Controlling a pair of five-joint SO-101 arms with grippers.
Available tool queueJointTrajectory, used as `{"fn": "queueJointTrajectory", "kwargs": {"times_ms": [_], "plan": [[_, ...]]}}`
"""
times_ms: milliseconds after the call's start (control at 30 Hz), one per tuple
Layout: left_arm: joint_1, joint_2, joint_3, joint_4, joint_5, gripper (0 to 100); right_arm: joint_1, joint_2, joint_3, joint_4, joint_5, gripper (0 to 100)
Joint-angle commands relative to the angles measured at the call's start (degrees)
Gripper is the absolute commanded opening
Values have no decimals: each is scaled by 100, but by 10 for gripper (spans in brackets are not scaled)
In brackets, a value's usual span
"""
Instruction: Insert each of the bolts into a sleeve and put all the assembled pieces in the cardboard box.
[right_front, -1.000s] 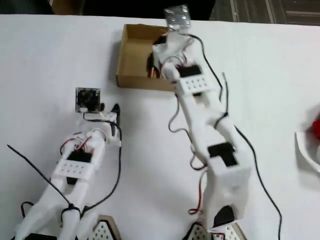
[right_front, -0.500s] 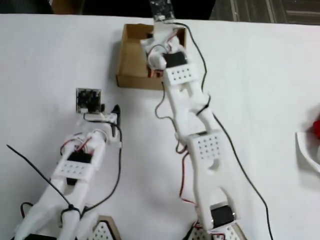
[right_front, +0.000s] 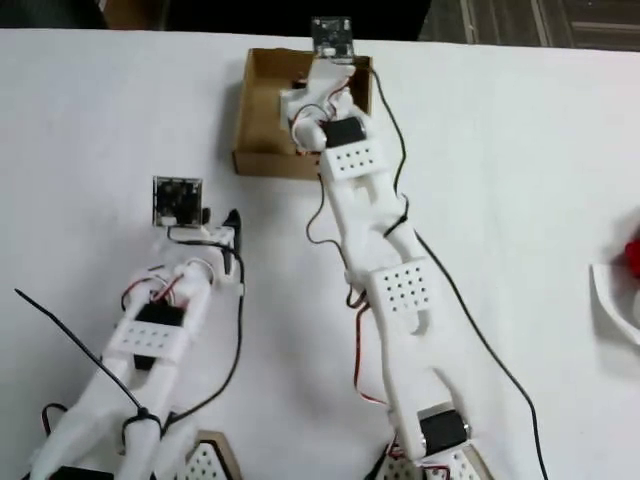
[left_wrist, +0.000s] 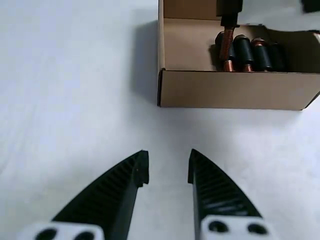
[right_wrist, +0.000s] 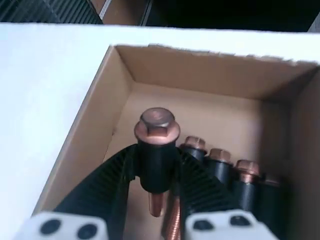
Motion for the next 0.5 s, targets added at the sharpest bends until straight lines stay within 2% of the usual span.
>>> {"fn": "queueJointTrajectory", "kwargs": {"times_ms": [0, 467], "plan": [[-44, -132, -13, -123, 35, 151, -66, -127, -404, -215, -26, 20], [-44, -132, -13, -123, 35, 151, -154, 75, -360, -233, -18, 20]]}}
